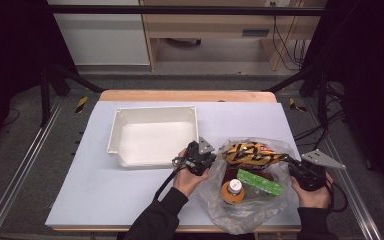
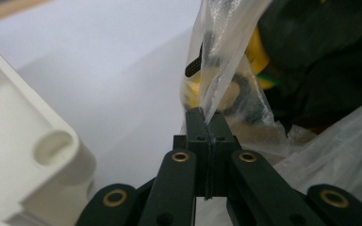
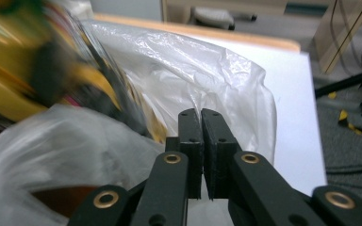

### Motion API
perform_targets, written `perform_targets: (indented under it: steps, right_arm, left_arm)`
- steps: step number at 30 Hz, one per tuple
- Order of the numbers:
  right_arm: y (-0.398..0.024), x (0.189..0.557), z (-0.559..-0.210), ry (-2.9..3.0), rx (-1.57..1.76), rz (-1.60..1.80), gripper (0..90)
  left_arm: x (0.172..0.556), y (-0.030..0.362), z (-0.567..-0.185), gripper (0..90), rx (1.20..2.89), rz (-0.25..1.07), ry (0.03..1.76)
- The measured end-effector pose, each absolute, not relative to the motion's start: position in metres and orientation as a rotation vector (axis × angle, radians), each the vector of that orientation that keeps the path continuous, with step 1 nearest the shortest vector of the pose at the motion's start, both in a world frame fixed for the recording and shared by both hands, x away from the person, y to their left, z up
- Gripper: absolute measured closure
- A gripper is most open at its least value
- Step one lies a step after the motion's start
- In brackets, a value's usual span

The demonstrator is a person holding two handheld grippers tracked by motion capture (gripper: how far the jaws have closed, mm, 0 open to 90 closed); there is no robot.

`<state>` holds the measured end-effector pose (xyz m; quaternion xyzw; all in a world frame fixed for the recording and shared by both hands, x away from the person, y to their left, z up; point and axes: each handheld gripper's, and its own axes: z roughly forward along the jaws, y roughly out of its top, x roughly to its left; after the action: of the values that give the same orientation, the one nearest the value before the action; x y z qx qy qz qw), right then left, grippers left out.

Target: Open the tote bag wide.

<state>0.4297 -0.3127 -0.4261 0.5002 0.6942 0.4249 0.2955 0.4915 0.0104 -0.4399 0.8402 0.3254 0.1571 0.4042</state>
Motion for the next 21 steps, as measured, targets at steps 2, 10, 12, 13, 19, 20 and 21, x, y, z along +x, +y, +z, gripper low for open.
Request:
perform_targets:
  steps: [2,10,12,13,19,20,21]
  right_arm:
    - [-0.314,0.433,-0.432,1.853,1.341,1.127,85.1]
    - [-0.322,0.435,-0.445,1.859,1.388,1.147,70.7]
    - [-0.329,0.421,-0.432,1.804,1.36,1.204,61.6]
    - [-0.329,0.421,-0.432,1.804,1.36,1.204,61.6]
    - [-0.336,0.383,-0.386,1.678,1.247,1.334,46.9]
    - [-0.336,0.383,-0.386,1.678,1.247,1.334,46.9]
    - [-0.334,0.378,-0.38,1.667,1.223,1.346,45.7]
  left_arm:
    - [0.493,0.009,-0.447,90.0,2.138,0.378,0.833]
    - [0.48,0.022,-0.436,70.6,2.042,0.351,0.802]
    - [0.473,0.033,-0.427,55.9,1.987,0.348,0.785]
    - [0.469,0.039,-0.422,55.9,1.958,0.347,0.778]
    - [0.446,0.07,-0.389,42.1,1.81,0.365,0.734]
    - [0.441,0.074,-0.384,42.1,1.793,0.367,0.724]
    - [0.436,0.077,-0.379,41.3,1.778,0.369,0.715]
